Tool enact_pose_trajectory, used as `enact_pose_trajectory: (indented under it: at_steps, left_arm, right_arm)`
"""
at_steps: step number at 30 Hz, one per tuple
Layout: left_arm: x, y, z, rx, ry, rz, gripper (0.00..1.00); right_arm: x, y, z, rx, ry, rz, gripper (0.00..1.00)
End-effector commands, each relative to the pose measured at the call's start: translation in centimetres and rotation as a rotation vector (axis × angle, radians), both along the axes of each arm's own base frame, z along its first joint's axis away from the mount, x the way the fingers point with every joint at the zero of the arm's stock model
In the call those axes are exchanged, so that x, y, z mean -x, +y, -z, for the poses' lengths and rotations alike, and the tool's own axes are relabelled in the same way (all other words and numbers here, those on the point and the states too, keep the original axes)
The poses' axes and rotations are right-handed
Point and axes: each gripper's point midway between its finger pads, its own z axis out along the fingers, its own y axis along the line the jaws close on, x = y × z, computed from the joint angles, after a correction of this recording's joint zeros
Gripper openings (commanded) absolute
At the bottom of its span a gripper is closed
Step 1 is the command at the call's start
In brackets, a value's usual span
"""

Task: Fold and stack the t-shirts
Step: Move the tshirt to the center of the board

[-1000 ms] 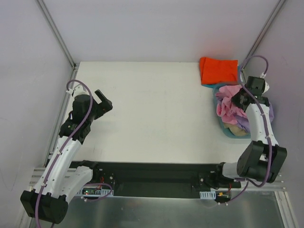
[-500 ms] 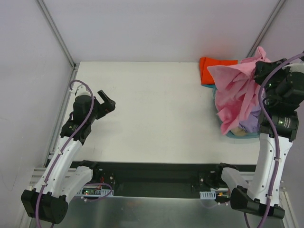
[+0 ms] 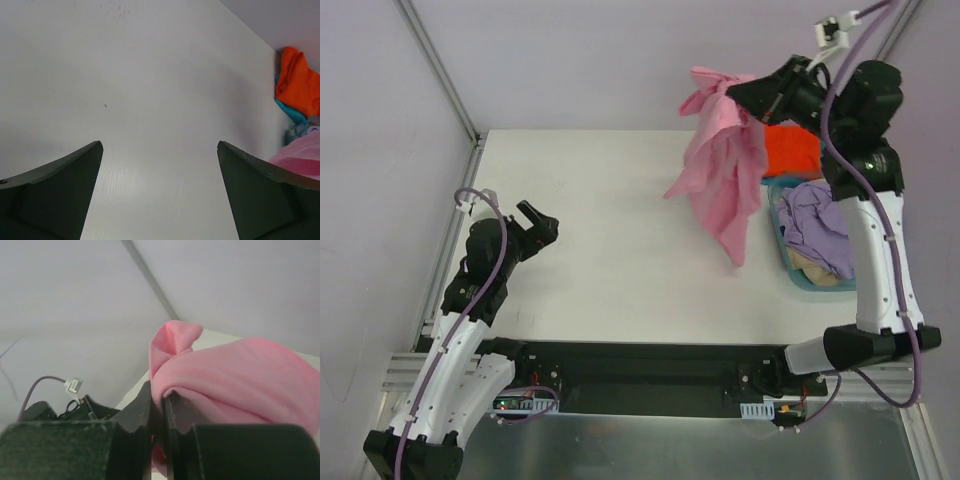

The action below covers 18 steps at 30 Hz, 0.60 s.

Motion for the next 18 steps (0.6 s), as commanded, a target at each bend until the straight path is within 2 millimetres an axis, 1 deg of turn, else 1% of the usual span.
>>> enact_pose_trajectory:
  at_steps: [1,2,3,4,5,6,7,8,9,10,11,12,13,14,15,16,17,18]
  left_arm:
    - [0.5,1.2,-0.7,0.031,-0.049,-0.076,0.99]
    - [0.7,1.2,-0.6,0.036,-0.045,-0.077,0.99]
    - [1.1,1.3,-0.7,0.039,-0.053,-0.077,0.99]
    - [1.2,1.3,-0.9,0.039,-0.056,-0.078,0.99]
    - [1.7,1.5,-0.4,0.037,-0.032,-0.085,0.99]
    - [2.0,1.8,-0.6,0.037,-0.038,-0.104,0.99]
    - [2.1,2.1,-0.6,0.036,-0.036,-0.117,0.99]
    - [2.4,2.3,-0.5,0.032,-0.028,-0.128,0.99]
    - [2.7,2.8,-0.4,0.02,-0.022,-0.151,0.99]
    - [2.8,3.0,-0.3,0.016,-0.014,-0.159,0.99]
    - [2.9,3.1,-0.2,0.014,-0.007,-0.163,0.99]
    - [3.0,3.1,0.1,0.01,0.009,-0.164,0.99]
    - [3.1,3.1,0.3,0.009,0.02,-0.163,0.99]
    - [3.1,3.1,0.5,0.011,0.029,-0.167,0.99]
    - [3.0,3.0,1.0,0.019,0.048,-0.171,0.99]
    - [3.0,3.0,1.4,0.02,0.063,-0.177,0.99]
    - [2.9,3.0,1.6,0.022,0.073,-0.18,0.99]
    - [2.7,3.0,2.2,0.021,0.099,-0.182,0.99]
  right_arm:
    - [3.8,7.0,-5.2,-0.021,-0.211,-0.336,0.02]
    - [5.0,8.3,-6.6,-0.033,-0.248,-0.386,0.02]
    - [5.2,9.2,-6.9,-0.034,-0.262,-0.426,0.02]
    - [4.5,10.4,-6.3,-0.035,-0.244,-0.461,0.02]
    - [4.7,11.1,-6.5,-0.042,-0.246,-0.493,0.02]
    - [5.2,11.3,-7.4,-0.057,-0.279,-0.517,0.02]
    - [5.0,11.5,-7.4,-0.076,-0.265,-0.528,0.02]
    - [4.6,11.5,-7.0,-0.075,-0.256,-0.52,0.02]
    - [3.0,11.7,-5.0,-0.069,-0.203,-0.482,0.02]
    - [2.0,11.6,-3.4,-0.05,-0.182,-0.456,0.02]
    - [1.4,10.7,-2.4,-0.038,-0.164,-0.419,0.03]
    - [0.2,10.0,-0.8,-0.028,-0.126,-0.362,0.05]
    - [-1.9,9.4,5.0,0.0,0.014,-0.318,0.06]
    - [-3.6,7.2,7.6,0.012,0.072,-0.24,0.1]
    - [-4.4,5.4,10.4,0.029,0.137,-0.151,0.29]
    - [-5.2,3.8,16.3,0.067,0.271,-0.09,0.37]
    - [-5.9,1.3,19.3,0.117,0.317,-0.019,0.44]
    - [-5.7,-1.1,23.3,0.181,0.443,0.085,0.52]
